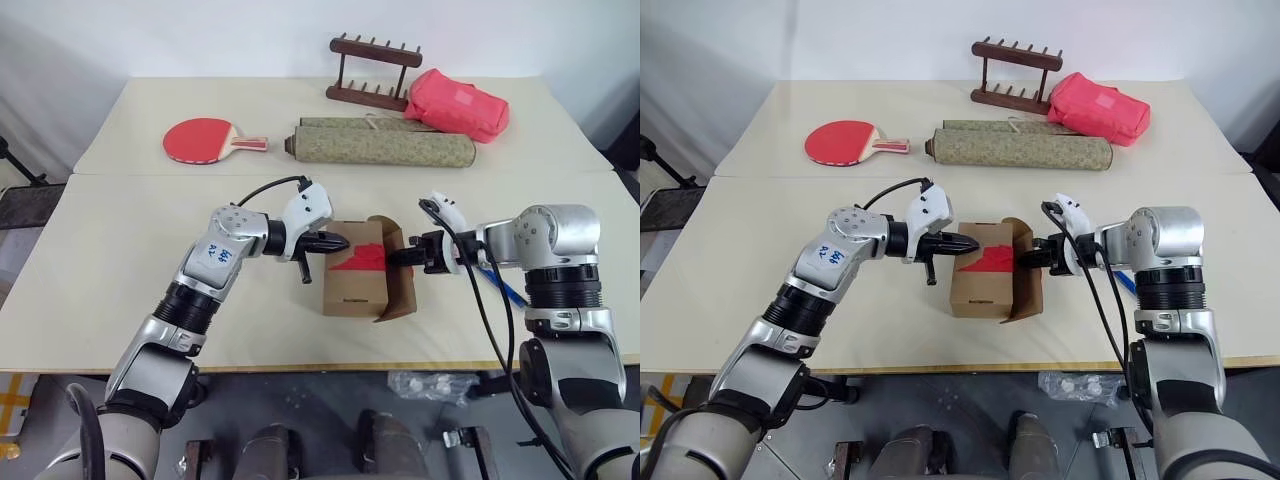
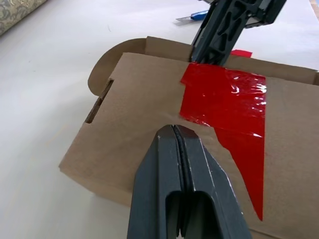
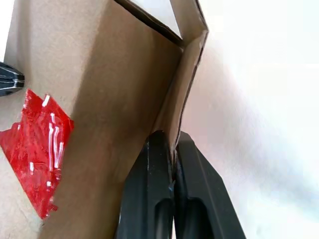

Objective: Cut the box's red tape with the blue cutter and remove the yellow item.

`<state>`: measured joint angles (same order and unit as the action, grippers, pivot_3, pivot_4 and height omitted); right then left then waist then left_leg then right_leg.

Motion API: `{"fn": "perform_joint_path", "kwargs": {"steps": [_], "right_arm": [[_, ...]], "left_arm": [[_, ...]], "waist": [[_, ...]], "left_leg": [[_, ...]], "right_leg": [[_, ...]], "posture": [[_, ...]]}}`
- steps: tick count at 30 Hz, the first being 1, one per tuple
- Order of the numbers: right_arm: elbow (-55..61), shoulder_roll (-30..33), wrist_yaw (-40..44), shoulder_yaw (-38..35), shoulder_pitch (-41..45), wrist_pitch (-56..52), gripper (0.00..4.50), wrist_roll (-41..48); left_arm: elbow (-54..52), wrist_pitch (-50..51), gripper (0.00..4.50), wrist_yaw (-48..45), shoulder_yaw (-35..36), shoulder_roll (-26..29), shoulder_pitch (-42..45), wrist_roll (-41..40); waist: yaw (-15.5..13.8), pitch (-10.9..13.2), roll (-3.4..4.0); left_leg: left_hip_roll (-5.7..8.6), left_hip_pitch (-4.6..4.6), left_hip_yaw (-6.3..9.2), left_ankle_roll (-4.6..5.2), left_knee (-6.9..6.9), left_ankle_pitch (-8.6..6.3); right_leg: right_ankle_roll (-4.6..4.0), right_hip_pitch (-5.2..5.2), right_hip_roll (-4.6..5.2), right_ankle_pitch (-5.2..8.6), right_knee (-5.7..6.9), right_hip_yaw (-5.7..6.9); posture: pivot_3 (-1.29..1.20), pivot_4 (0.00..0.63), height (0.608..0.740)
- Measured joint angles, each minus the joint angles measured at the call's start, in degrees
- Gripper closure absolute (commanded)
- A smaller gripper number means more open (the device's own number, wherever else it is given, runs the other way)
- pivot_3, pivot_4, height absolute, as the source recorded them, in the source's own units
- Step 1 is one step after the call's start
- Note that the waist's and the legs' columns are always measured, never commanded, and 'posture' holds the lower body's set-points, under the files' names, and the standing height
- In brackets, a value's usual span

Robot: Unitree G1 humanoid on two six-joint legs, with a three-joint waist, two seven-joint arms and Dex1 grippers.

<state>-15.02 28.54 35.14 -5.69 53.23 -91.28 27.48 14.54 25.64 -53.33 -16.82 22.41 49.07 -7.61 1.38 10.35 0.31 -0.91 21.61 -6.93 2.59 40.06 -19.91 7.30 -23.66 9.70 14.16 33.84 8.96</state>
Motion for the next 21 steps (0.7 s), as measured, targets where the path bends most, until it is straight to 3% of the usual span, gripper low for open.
{"fn": "perform_joint_path", "kwargs": {"steps": [8, 17, 21], "right_arm": [[3.57, 2.51, -12.74, -0.83, 2.91, -0.95, 4.49, 10.58], [3.79, 9.07, -37.32, 0.07, 10.32, -0.93, 4.49, 39.79], [4.0, 9.97, -51.32, 0.89, 11.13, -0.92, 4.49, 54.93]], "left_arm": [[-0.15, -0.41, 4.5, 0.97, 1.3, -0.2, -0.09, 0.14], [2.24, -0.71, 4.5, 3.12, 2.02, -1.7, -1.99, 2.72], [4.64, -0.59, 4.5, 3.68, 0.25, -3.97, -3.98, 3.62]], "waist": [[-0.17, 0.01, 0.02], [-1.32, 0.02, 0.02], [-1.39, 0.04, -0.03]], "left_leg": [[0.03, 0.07, 0.02, 0.01, 0.0, 0.0], [0.02, 0.1, 0.02, 0.04, -0.01, -0.01], [0.04, 0.8, 0.09, 0.09, 0.07, 0.01]], "right_leg": [[0.0, -0.03, 0.02, 0.0, -0.04, 0.03], [0.0, -0.03, 0.04, 0.0, -0.12, 0.05], [0.02, -0.55, 0.04, -0.01, -0.17, 0.16]], "posture": [[0.0, 0.15, 0.74], [0.0, 0.15, 0.74], [0.0, 0.15, 0.74]]}}
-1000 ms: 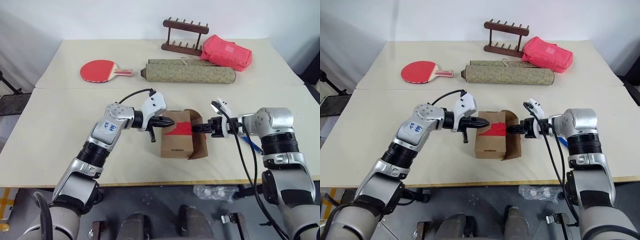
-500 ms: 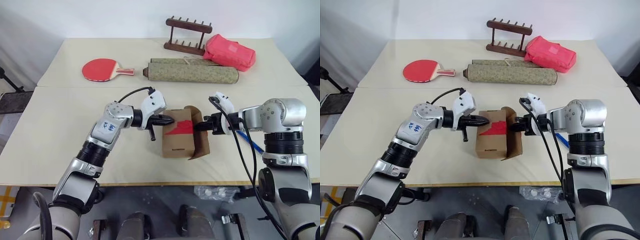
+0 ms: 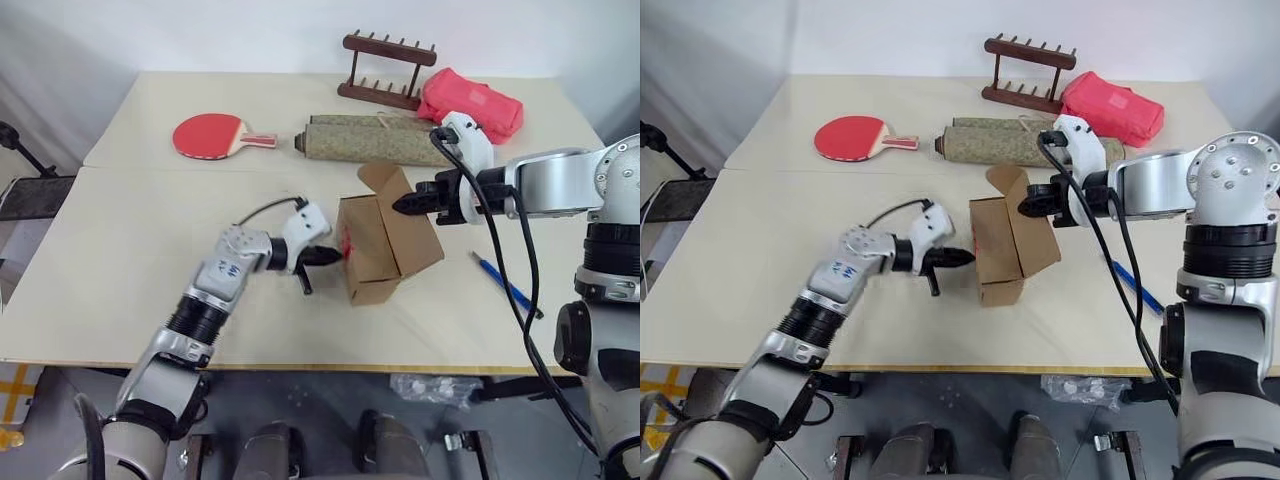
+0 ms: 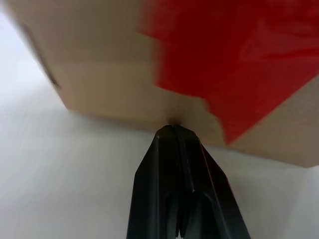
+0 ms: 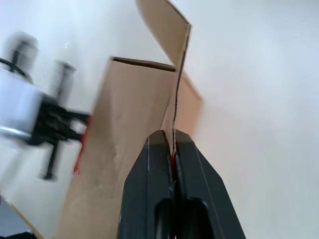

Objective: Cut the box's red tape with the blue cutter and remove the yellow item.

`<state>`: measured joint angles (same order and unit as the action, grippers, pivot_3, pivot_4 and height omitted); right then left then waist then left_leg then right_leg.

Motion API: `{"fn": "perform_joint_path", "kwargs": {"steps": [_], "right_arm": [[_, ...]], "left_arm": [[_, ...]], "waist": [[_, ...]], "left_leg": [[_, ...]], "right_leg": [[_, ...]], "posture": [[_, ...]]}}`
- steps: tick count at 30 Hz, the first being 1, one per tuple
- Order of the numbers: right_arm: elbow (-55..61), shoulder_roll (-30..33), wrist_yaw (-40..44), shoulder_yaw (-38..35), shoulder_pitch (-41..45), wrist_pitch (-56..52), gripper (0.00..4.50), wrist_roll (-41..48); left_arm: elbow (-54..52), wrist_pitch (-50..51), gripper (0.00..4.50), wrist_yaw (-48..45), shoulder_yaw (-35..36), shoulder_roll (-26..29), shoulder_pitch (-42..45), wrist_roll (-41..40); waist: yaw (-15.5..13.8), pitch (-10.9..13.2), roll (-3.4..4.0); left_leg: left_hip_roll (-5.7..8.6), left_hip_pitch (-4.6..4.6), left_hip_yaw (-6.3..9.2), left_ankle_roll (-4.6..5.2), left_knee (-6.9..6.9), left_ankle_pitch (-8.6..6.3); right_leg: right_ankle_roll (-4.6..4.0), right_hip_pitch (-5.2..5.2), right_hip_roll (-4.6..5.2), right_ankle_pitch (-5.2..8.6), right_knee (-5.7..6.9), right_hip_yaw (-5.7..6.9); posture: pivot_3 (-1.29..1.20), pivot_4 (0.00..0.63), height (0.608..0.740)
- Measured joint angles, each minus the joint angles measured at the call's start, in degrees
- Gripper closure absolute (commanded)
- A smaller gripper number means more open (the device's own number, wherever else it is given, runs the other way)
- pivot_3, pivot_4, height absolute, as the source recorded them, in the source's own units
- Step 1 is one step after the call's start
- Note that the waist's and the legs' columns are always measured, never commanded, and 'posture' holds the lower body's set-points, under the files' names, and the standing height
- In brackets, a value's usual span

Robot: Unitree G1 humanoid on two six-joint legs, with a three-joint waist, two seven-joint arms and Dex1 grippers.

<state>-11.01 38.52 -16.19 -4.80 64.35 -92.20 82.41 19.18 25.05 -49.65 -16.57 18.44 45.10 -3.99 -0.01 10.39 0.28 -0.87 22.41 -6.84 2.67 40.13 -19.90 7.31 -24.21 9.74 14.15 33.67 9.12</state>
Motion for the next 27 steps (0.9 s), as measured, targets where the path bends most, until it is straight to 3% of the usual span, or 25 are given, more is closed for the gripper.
{"fn": "perform_joint_path", "kwargs": {"steps": [7, 13, 17, 20, 27], "right_arm": [[4.38, 4.36, -22.04, 7.59, -3.92, 9.59, 4.49, 23.03], [7.37, 6.37, -27.0, 12.03, -5.08, 15.78, 4.49, 29.41], [7.59, 7.07, -27.12, 13.13, -5.0, 16.95, 4.49, 29.67], [7.6, 7.65, -26.97, 13.62, -4.79, 17.06, 4.49, 29.8], [7.76, 7.74, -26.54, 15.04, -4.11, 17.65, 4.49, 29.81]], "left_arm": [[-0.81, 2.6, 4.5, -0.6, 3.02, 1.07, -0.1, -1.69], [-7.51, 15.88, 4.5, -6.76, 12.98, 7.02, 0.4, -14.0], [-8.37, 20.6, 4.5, -6.73, 18.16, 7.12, 4.14, -19.53], [-9.01, 20.11, 4.5, -6.09, 17.02, 4.94, 6.38, -20.13], [-3.23, 9.49, 4.5, -7.48, 4.99, 1.83, 8.76, -12.2]], "waist": [[0.16, 0.0, -0.01], [0.65, 0.02, -0.04], [0.33, 0.01, -0.06], [0.06, 0.01, -0.07], [0.36, 0.0, -0.08]], "left_leg": [[-0.01, 0.11, -0.09, -0.01, -0.19, -0.01], [-0.1, 0.09, -0.16, -0.02, -0.14, 0.0], [-0.09, 0.09, -0.17, -0.01, -0.05, 0.0], [-0.06, 0.09, -0.17, -0.01, -0.04, 0.0], [-0.02, 0.07, -0.29, -0.04, -0.12, 0.01]], "right_leg": [[0.02, -0.26, -0.08, -0.01, 0.07, 0.09], [0.02, -0.29, -0.13, 0.0, 0.08, -0.01], [0.02, -0.23, -0.12, -0.01, 0.07, -0.05], [0.02, -0.22, -0.12, -0.01, 0.07, -0.05], [0.01, -0.29, -0.27, 0.0, 0.06, -0.05]], "posture": [[0.0, 0.15, 0.74], [0.0, 0.15, 0.74], [0.0, 0.15, 0.74], [0.0, 0.15, 0.74], [0.0, 0.15, 0.74]]}}
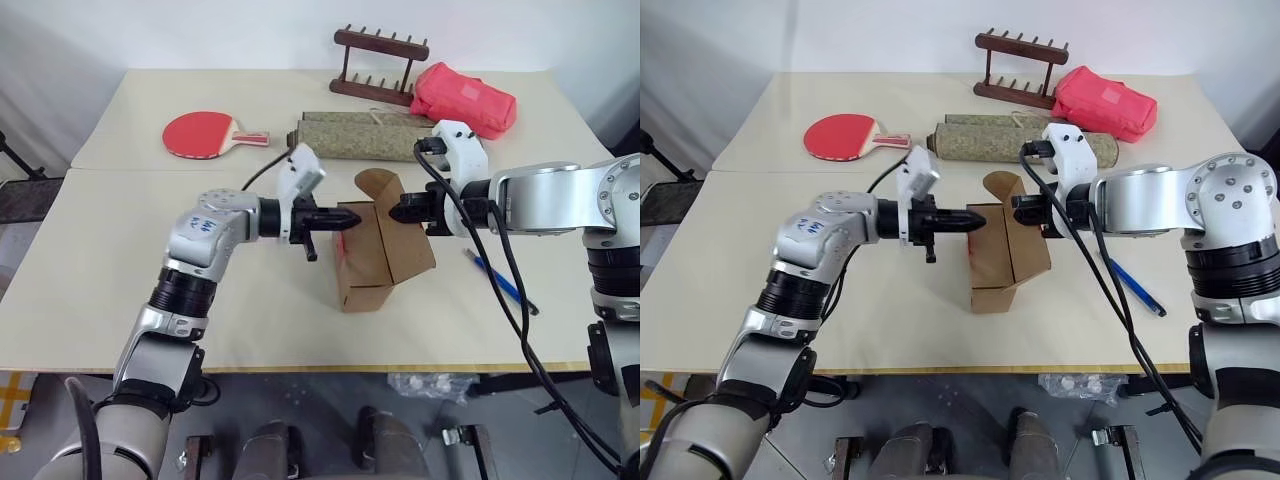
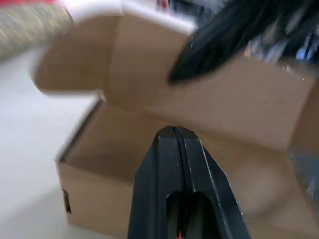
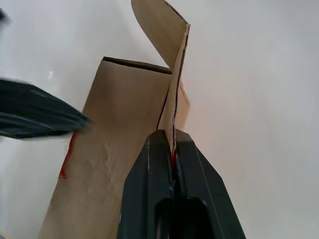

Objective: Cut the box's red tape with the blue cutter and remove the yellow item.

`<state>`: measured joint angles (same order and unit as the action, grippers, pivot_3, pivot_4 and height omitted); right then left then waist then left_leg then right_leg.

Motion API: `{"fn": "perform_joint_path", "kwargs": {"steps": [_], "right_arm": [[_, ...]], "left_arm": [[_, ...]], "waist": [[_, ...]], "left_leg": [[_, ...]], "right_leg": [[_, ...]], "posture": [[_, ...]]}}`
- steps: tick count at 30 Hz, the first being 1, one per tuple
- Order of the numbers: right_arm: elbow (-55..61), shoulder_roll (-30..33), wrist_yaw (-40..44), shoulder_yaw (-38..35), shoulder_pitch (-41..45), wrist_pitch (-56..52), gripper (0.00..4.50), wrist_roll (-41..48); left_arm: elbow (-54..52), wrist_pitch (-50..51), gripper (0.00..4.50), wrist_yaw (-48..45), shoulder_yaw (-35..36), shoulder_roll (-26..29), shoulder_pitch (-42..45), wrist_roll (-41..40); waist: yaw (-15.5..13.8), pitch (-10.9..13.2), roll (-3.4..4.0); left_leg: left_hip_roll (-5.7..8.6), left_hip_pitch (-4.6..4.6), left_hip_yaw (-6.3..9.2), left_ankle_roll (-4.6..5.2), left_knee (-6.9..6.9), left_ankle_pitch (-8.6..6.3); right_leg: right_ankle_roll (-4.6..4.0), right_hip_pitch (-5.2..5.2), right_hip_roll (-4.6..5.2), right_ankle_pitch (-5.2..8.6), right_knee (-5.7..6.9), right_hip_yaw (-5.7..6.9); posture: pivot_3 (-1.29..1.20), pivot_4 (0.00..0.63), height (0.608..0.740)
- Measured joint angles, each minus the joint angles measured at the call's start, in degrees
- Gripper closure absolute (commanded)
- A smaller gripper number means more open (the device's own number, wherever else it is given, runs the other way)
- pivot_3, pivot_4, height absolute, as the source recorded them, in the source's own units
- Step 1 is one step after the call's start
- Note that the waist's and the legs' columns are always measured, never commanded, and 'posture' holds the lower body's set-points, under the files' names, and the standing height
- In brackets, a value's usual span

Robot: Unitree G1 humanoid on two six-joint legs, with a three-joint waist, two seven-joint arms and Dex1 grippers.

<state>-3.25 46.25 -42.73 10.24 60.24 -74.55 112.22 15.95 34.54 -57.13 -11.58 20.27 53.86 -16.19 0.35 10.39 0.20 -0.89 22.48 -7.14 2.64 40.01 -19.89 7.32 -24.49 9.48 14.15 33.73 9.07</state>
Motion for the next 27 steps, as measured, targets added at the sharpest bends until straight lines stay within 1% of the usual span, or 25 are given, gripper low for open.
{"fn": "perform_joint_path", "kwargs": {"steps": [5, 9, 14, 16, 18, 23, 25, 27], "right_arm": [[0.38, 0.01, 0.02, 0.62, 0.17, 0.69, 4.49, -0.13], [0.57, -0.04, 0.8, 0.87, 0.51, 0.77, 4.49, -0.32], [0.56, -0.04, 2.4, 2.31, 1.99, 0.43, 4.49, -0.89], [0.55, 0.01, 3.42, 2.72, 2.41, 0.28, 4.49, -1.38], [0.55, 0.04, 4.44, 2.79, 2.59, 0.29, 4.49, -1.49], [0.64, 0.9, 7.24, 2.16, 3.58, 0.27, 4.49, -1.05], [0.68, 1.72, 8.23, 0.78, 3.58, 0.41, 4.49, -0.31], [0.69, 3.85, 8.98, -1.06, 3.39, 0.64, 4.49, 0.65]], "left_arm": [[3.64, -7.73, 4.5, -3.4, -4.71, 1.24, 3.62, 5.14], [7.35, -15.99, 4.5, -5.08, -8.32, 3.17, 6.65, 10.15], [7.78, -25.89, 4.5, -6.85, -12.22, 5.31, 8.51, 15.96], [7.46, -28.42, 4.5, -7.18, -12.9, 5.96, 8.36, 17.33], [6.95, -29.69, 4.5, -7.68, -13.28, 6.79, 8.11, 18.25], [1.95, -30.03, 4.5, -8.87, -13.36, 11.62, 5.06, 20.7], [-0.07, -28.22, 4.5, -9.63, -13.18, 13.82, 3.23, 21.57], [-2.11, -24.64, 4.5, -10.96, -13.1, 16.34, -0.57, 22.95]], "waist": [[-0.18, -0.01, -0.02], [-0.14, -0.02, -0.02], [-0.13, -0.03, -0.02], [-0.12, -0.04, -0.02], [-0.11, -0.06, -0.02], [-0.07, -0.25, -0.02], [-0.15, -0.54, 0.03], [-0.65, -0.75, 0.22]], "left_leg": [[-0.12, -0.01, -0.05, 0.01, 0.05, 0.0], [-0.14, -0.05, -0.08, 0.02, 0.06, 0.0], [-0.17, -0.07, -0.08, 0.03, 0.06, -0.01], [-0.18, -0.09, -0.08, 0.03, 0.06, -0.01], [-0.19, -0.1, -0.08, 0.04, 0.06, -0.02], [-0.21, -0.18, -0.06, 0.07, 0.03, -0.04], [-0.2, -0.27, -0.06, 0.1, 0.04, -0.06], [-0.14, -0.31, 0.03, 0.18, 0.08, -0.1]], "right_leg": [[0.0, 0.02, 0.02, 0.0, -0.04, -0.09], [-0.01, 0.02, 0.02, 0.0, -0.01, -0.12], [-0.02, 0.02, 0.03, -0.01, 0.0, -0.13], [-0.03, 0.02, 0.03, -0.01, 0.01, -0.13], [-0.03, 0.02, 0.03, -0.01, 0.01, -0.13], [-0.03, 0.07, 0.03, -0.01, 0.06, -0.13], [-0.04, 0.18, 0.07, -0.01, 0.04, -0.13], [-0.03, 0.31, 0.15, -0.01, -0.02, -0.1]], "posture": [[0.0, 0.15, 0.74], [0.0, 0.15, 0.74], [0.0, 0.15, 0.74], [0.0, 0.15, 0.74], [0.0, 0.15, 0.74], [0.0, 0.15, 0.74], [0.0, 0.15, 0.74], [0.0, 0.15, 0.74]]}}
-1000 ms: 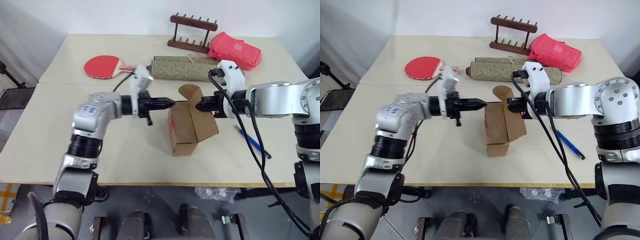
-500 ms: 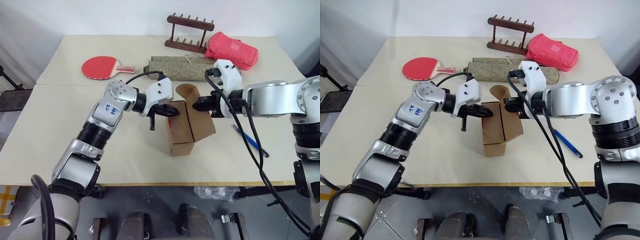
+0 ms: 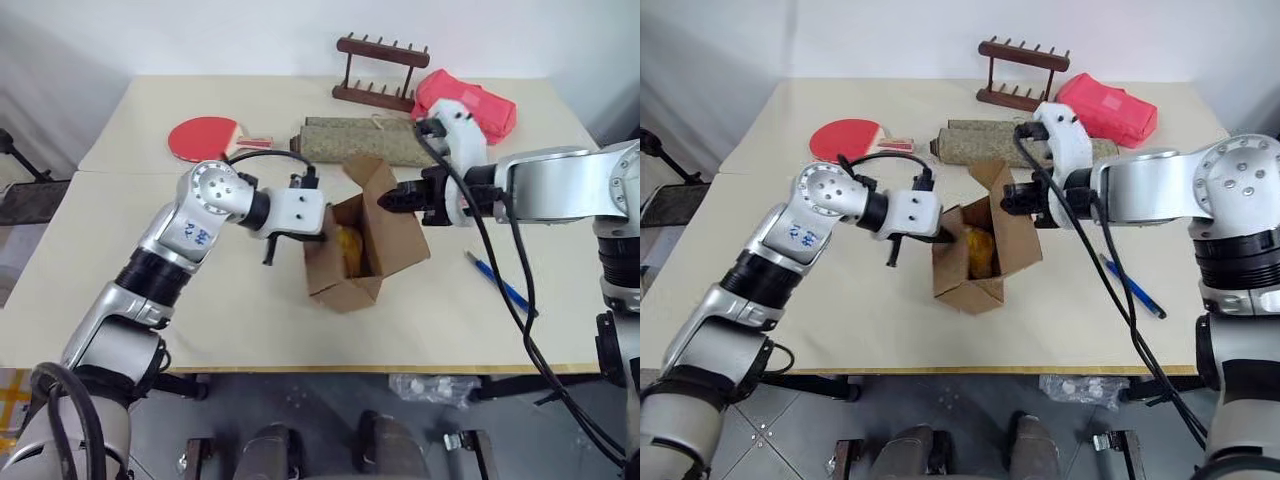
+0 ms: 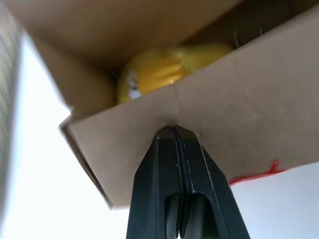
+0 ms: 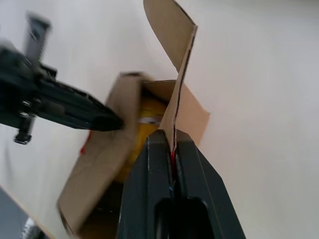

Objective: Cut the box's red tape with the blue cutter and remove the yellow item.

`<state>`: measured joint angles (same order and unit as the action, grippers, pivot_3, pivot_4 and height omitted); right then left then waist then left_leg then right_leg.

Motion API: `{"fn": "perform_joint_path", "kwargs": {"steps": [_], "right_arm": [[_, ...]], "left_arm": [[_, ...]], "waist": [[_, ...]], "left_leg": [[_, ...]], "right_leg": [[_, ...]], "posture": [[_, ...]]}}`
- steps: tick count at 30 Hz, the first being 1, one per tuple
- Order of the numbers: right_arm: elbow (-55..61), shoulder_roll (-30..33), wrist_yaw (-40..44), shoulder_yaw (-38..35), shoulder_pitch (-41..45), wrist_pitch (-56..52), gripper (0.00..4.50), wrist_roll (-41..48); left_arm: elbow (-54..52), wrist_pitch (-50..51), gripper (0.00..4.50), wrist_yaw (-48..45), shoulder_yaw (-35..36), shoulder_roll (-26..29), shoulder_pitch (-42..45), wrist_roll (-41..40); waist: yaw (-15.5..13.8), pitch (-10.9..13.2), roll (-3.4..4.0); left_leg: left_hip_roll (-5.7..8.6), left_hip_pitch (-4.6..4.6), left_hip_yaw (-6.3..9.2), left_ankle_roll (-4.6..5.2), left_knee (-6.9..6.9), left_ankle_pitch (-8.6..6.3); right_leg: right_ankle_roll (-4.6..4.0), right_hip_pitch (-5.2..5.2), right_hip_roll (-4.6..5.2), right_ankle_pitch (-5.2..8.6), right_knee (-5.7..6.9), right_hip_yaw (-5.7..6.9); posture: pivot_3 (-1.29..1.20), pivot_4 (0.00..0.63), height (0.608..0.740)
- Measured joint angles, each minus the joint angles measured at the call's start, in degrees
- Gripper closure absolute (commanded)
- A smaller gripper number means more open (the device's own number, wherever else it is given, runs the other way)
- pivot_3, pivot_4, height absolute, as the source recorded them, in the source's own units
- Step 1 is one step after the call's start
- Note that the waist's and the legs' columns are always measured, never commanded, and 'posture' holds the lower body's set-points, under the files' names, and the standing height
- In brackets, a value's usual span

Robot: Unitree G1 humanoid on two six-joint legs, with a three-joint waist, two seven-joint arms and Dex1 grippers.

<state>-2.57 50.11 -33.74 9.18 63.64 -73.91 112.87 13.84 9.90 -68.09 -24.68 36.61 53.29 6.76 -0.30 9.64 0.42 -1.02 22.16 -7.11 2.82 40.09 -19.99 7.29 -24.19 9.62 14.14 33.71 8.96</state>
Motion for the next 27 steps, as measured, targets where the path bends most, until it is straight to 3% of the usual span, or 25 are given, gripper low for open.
{"fn": "perform_joint_path", "kwargs": {"steps": [2, 12, 20, 24, 27], "right_arm": [[-0.29, 3.24, 0.07, -1.12, -2.33, -0.29, 4.49, 0.13], [-1.47, 1.75, 3.47, 1.81, -13.19, -1.53, 4.49, -7.54], [0.05, -0.73, 16.69, 1.65, -18.65, -1.95, 4.49, -28.68], [7.31, 1.83, 29.3, 2.96, -21.92, 7.3, 4.49, -45.69], [7.98, 2.11, 35.72, 1.33, -23.84, 10.41, 3.83, -51.76]], "left_arm": [[0.32, 3.34, 4.5, -1.14, -0.03, 0.87, -6.49, 0.17], [2.79, 5.54, 4.5, 3.0, 2.79, -6.4, -6.32, 0.75], [4.53, 5.58, 4.5, 3.4, 3.47, -6.72, -5.73, 0.86], [4.71, 5.5, 4.5, 3.1, 3.62, -6.21, -5.66, 0.45], [5.07, 5.13, 4.5, 3.27, 4.16, -5.16, -5.66, 0.31]], "waist": [[-0.6, -0.03, 0.01], [-1.37, -0.01, -0.15], [-1.08, -0.01, -0.14], [-0.98, 0.01, -0.13], [-0.81, 0.04, -0.18]], "left_leg": [[0.05, 0.09, 0.03, 0.1, 0.09, -0.05], [0.32, 0.31, 0.18, 0.33, 0.34, -0.08], [0.28, 0.25, 0.11, 0.33, 0.34, -0.08], [0.27, 0.27, 0.08, 0.33, 0.33, -0.08], [0.23, 0.26, 0.06, 0.31, 0.33, -0.08]], "right_leg": [[0.0, 0.04, 0.05, 0.0, -0.11, 0.0], [0.12, 0.12, 0.35, -0.07, -0.19, 0.2], [0.18, 0.14, 0.32, -0.1, -0.17, 0.2], [0.18, 0.1, 0.29, -0.09, -0.19, 0.17], [0.18, 0.08, 0.25, -0.1, -0.18, 0.18]], "posture": [[0.0, 0.15, 0.74], [0.0, 0.15, 0.74], [0.0, 0.15, 0.74], [0.0, 0.15, 0.74], [0.0, 0.15, 0.74]]}}
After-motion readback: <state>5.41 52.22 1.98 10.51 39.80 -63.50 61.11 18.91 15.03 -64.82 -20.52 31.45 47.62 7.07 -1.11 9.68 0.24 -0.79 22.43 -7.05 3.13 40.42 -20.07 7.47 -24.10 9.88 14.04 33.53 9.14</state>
